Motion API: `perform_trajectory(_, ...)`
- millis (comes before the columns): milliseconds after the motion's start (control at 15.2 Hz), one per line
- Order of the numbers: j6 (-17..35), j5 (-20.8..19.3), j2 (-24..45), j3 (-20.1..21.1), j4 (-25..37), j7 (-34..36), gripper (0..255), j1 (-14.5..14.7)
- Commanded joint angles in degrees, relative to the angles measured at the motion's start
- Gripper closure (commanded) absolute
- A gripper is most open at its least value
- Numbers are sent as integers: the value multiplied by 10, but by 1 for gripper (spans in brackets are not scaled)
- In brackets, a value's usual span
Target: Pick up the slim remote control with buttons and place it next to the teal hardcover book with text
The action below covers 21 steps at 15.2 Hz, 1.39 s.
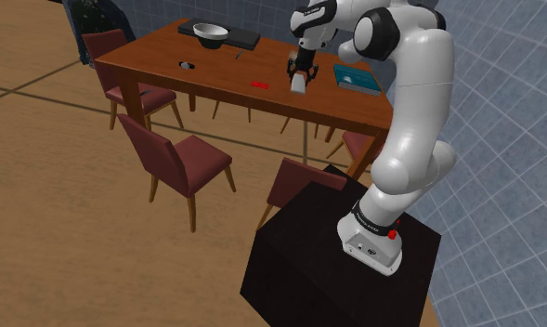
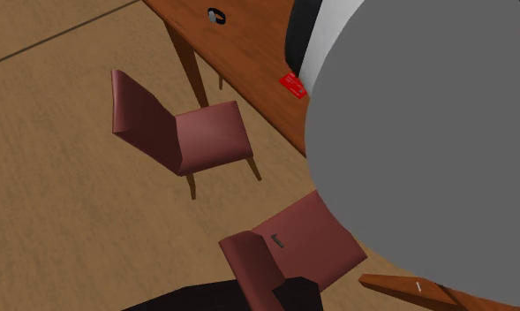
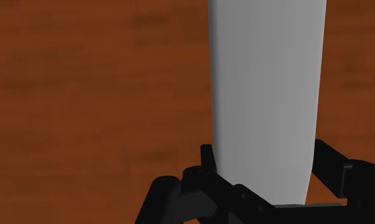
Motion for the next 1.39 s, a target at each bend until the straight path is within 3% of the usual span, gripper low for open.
perform_trajectory(0,-13,-2,-4,-1,9,2,255,1)
perform_trajectory(594,-70,-6,-18,-3,53,5,255,-1)
perform_trajectory(990,-97,9,26,-15,121,-62,255,-63)
perform_trajectory(1320,-134,24,83,-20,214,-113,255,-121)
